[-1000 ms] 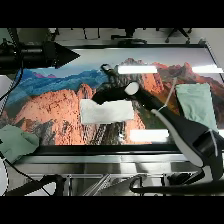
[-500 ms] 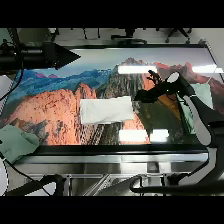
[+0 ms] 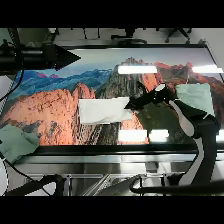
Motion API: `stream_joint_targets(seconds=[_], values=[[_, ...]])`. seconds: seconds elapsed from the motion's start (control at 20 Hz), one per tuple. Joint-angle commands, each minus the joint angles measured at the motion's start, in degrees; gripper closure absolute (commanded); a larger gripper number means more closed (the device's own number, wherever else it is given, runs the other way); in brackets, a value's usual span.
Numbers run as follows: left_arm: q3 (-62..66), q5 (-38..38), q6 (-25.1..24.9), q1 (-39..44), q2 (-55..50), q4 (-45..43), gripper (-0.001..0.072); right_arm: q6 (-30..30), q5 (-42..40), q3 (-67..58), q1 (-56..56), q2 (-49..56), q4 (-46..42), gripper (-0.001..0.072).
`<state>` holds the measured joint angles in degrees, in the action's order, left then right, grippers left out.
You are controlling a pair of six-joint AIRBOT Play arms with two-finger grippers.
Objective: Fold the shirts.
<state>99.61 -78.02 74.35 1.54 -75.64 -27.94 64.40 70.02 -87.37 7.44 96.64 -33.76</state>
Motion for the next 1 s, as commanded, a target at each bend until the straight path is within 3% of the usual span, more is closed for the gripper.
stream_joint_targets(seconds=[0.0, 0.3, 0.65, 0.8, 0.95], values=[[0.0, -0.3, 0.0, 0.0, 0.0, 0.0, 0.0688, -4.0, 3.0, -2.2, 1.0, -0.7, 5.9, 0.0689], [0.0, -2.1, 0.0, 0.0, 0.0, 0.1, 0.0689, 6.1, 2.9, -17.1, -9.5, -14.3, 4.9, 0.0691], [0.0, -4.2, 0.0, 0.0, 0.0, 0.0, 0.0689, 19.8, 3.0, -24.5, -32.7, -17.8, 3.9, 0.0691], [-0.1, -6.0, -0.4, 0.0, -0.2, -1.0, 0.0688, 27.6, 6.0, -24.5, -41.7, -20.5, -7.3, 0.0691], [-0.1, -8.9, -1.0, 0.0, -0.9, -0.9, 0.0688, 35.6, 14.0, -24.4, -46.1, -25.0, -28.3, 0.0693]])
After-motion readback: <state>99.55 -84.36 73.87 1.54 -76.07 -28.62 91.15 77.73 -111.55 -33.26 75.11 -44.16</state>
